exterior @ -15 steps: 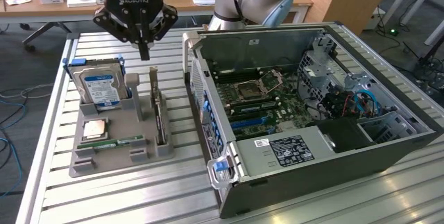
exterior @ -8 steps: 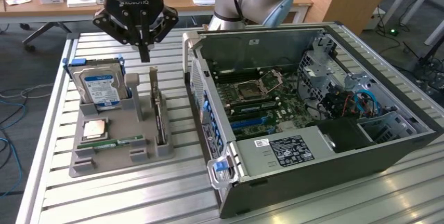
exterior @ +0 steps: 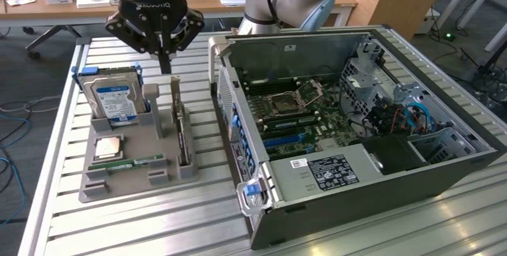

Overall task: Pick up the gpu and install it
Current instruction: 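Reach for the gpu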

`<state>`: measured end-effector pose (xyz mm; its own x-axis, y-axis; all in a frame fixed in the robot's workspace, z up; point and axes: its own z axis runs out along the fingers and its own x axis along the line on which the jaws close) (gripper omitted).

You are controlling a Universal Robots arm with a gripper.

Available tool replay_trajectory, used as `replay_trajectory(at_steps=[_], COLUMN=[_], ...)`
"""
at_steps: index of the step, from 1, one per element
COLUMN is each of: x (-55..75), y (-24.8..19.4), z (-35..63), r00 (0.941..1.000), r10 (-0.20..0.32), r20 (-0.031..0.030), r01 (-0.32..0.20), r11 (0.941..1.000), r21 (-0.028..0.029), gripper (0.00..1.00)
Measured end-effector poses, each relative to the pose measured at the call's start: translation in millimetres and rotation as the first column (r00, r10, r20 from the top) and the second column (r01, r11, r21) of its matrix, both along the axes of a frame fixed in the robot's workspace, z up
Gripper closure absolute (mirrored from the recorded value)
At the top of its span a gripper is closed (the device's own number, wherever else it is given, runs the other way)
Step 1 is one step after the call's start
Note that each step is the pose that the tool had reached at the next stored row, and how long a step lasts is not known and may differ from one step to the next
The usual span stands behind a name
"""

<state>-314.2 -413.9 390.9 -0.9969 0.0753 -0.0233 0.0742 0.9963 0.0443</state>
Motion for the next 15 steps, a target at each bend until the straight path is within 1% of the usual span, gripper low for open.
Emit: replay_trajectory(at_steps=[12,15], x=[-0.5,-0.5], y=[-10.6,-12.6], z=[0.0,-0.1], r00=[1.0000,1.0000], r10=[0.000,0.000], r20=[0.0000,0.0001], r01=[0.000,0.000], r11=[1.0000,1.0000], r21=[-0.0014,-0.0019], gripper=[0.89,0.89])
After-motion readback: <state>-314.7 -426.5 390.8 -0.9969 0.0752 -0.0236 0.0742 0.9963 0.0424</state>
